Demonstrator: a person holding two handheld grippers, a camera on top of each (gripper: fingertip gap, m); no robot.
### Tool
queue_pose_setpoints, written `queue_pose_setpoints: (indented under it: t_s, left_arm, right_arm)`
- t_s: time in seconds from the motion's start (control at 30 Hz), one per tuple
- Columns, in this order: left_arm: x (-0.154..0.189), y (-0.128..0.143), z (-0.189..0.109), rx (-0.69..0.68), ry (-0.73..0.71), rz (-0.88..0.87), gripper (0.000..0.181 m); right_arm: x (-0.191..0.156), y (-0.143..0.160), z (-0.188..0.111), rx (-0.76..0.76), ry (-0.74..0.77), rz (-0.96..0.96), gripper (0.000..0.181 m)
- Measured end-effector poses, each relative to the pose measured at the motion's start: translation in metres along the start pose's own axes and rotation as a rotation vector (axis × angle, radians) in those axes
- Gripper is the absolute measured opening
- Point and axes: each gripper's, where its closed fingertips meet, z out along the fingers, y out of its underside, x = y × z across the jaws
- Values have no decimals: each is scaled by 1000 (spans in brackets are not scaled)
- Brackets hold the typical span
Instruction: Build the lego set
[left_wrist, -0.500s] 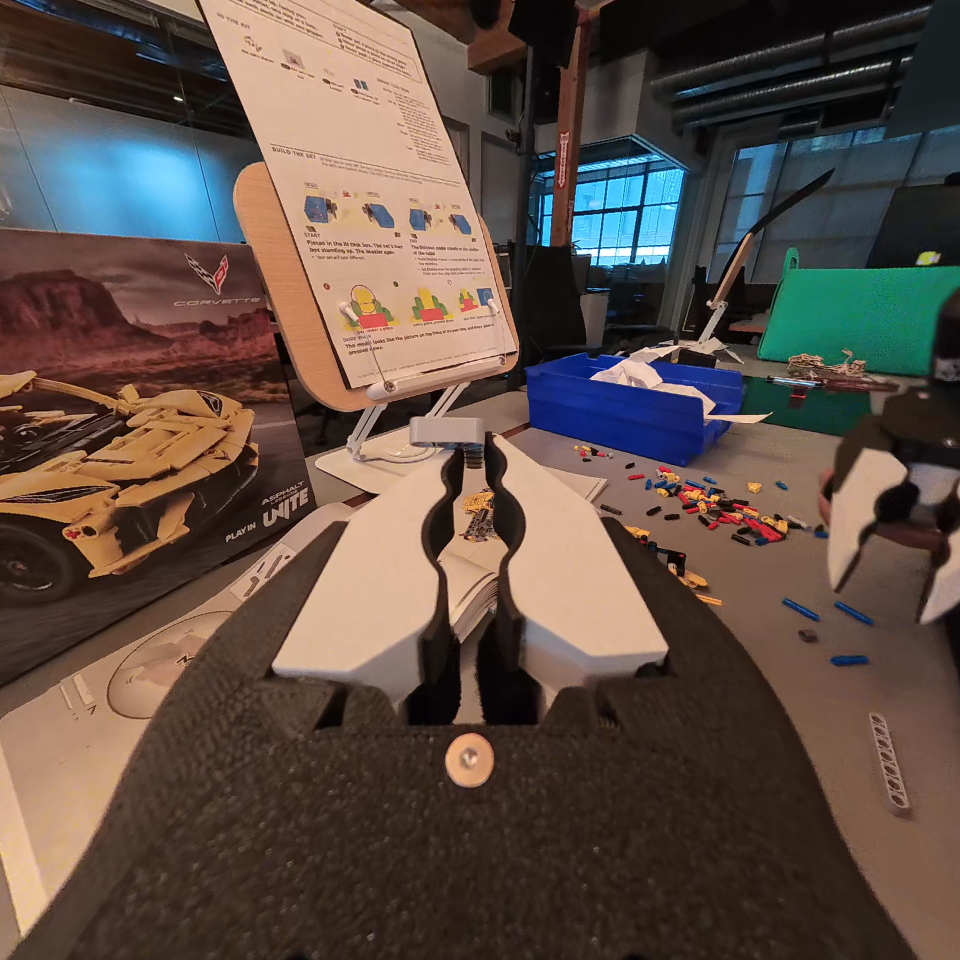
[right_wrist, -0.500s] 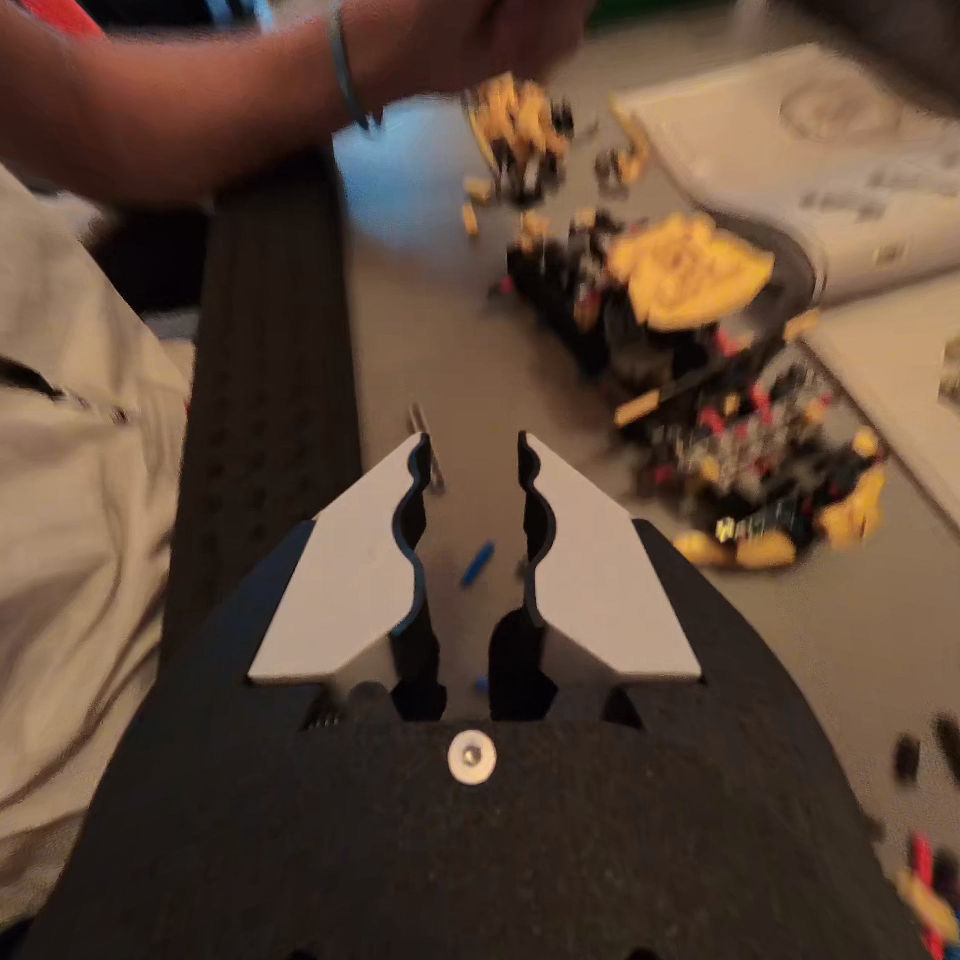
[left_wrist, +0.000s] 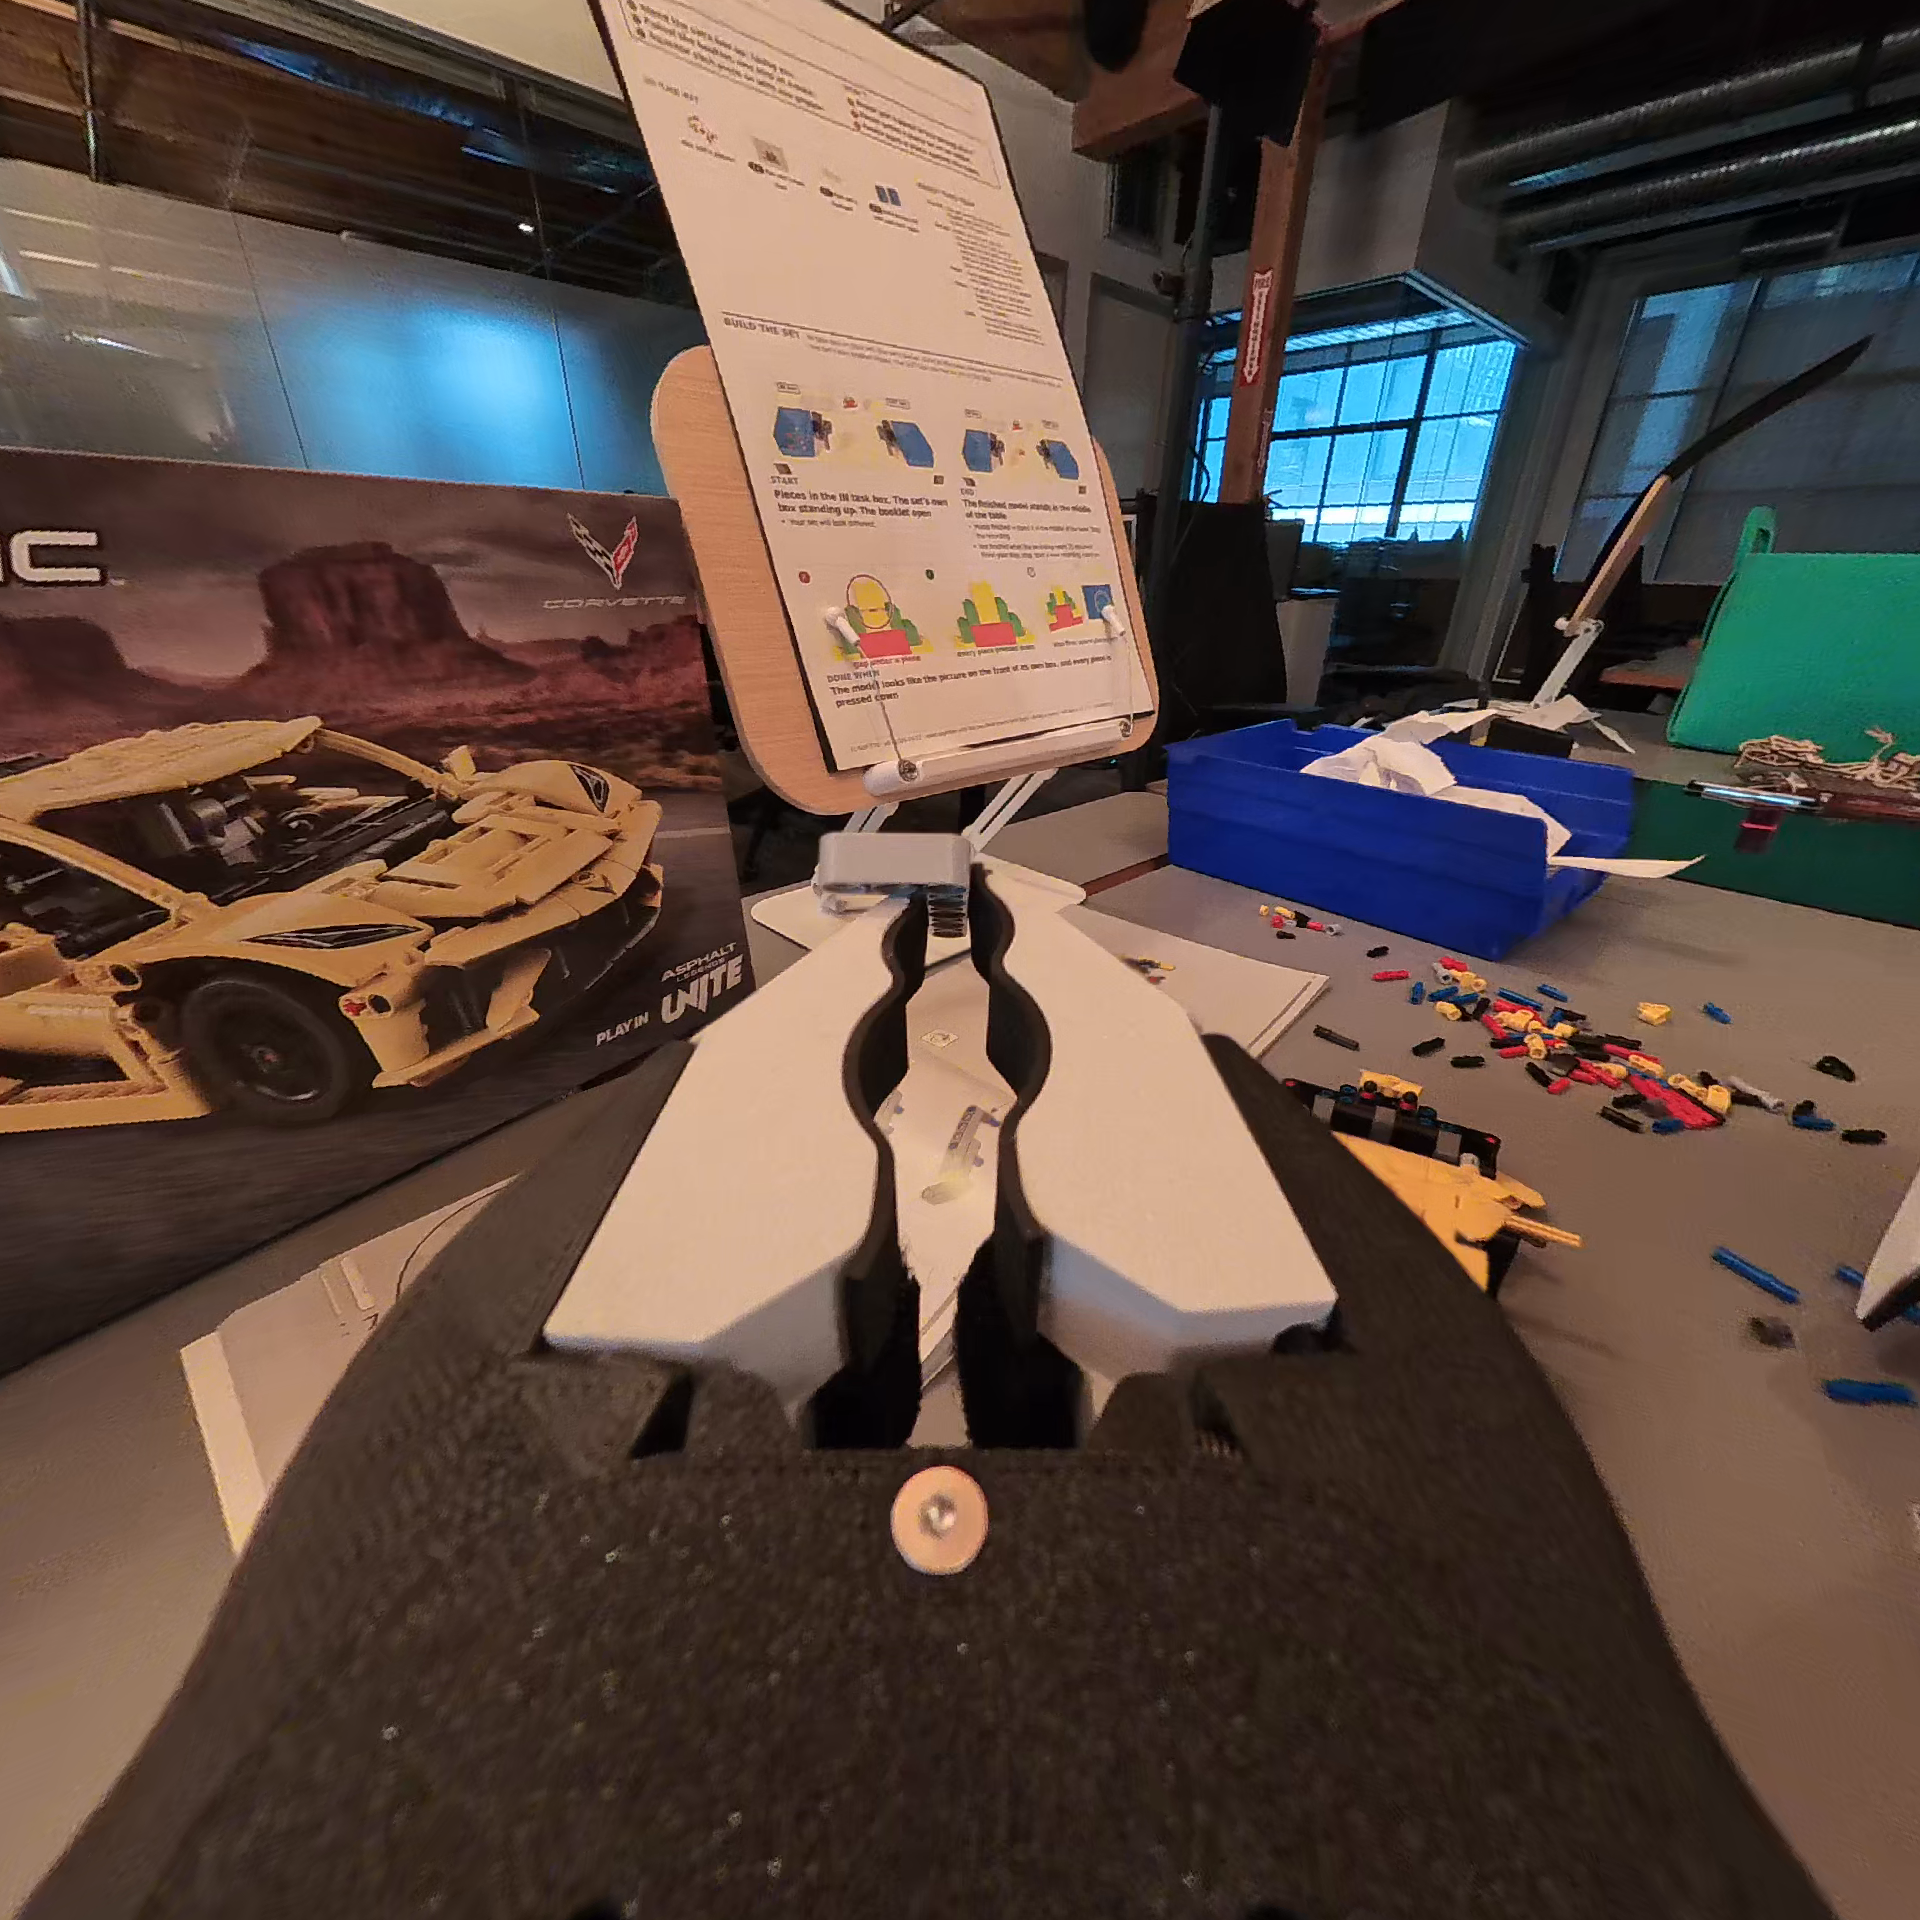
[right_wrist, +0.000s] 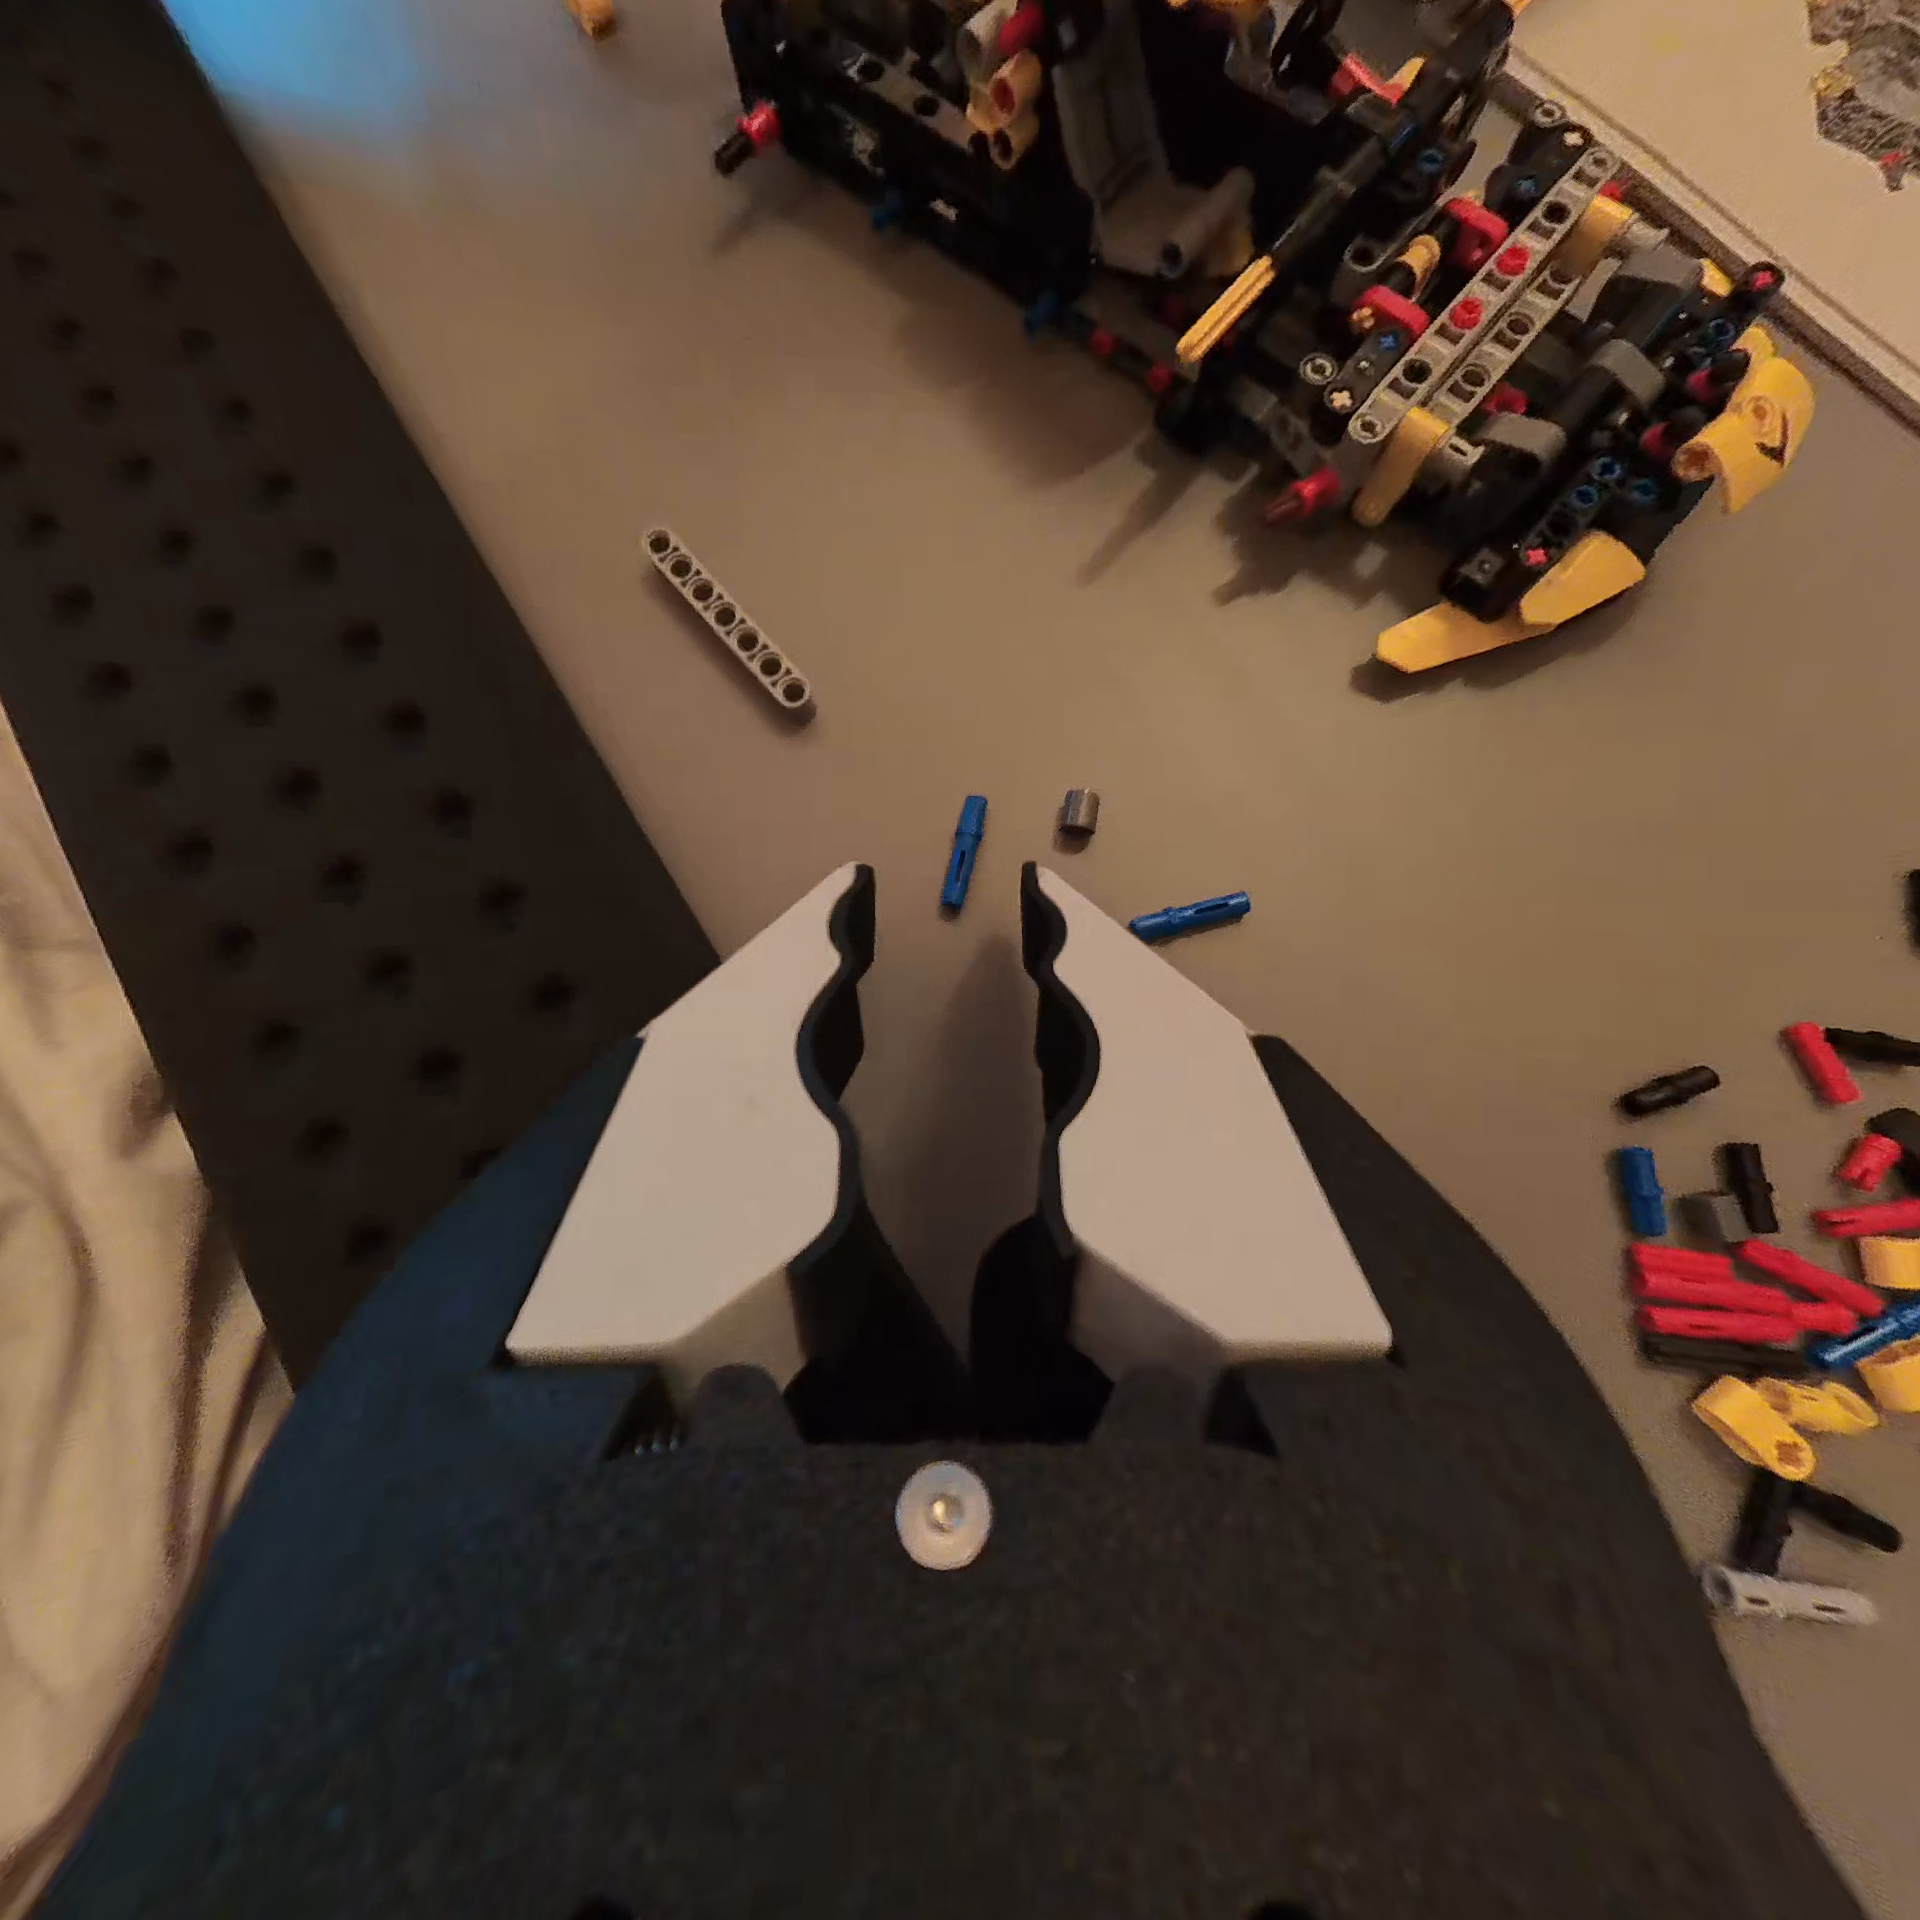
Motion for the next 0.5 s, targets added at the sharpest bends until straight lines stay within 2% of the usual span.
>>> queue_pose_setpoints:
  t_s: [0.33,0.5]
  left_arm:
    - [7,7,4,-38,5,61,7]
    - [9,8,4,-45,9,76,7]
  right_arm:
    - [8,-1,6,-172,42,-27,24]
    - [8,-2,4,-202,26,-15,24]
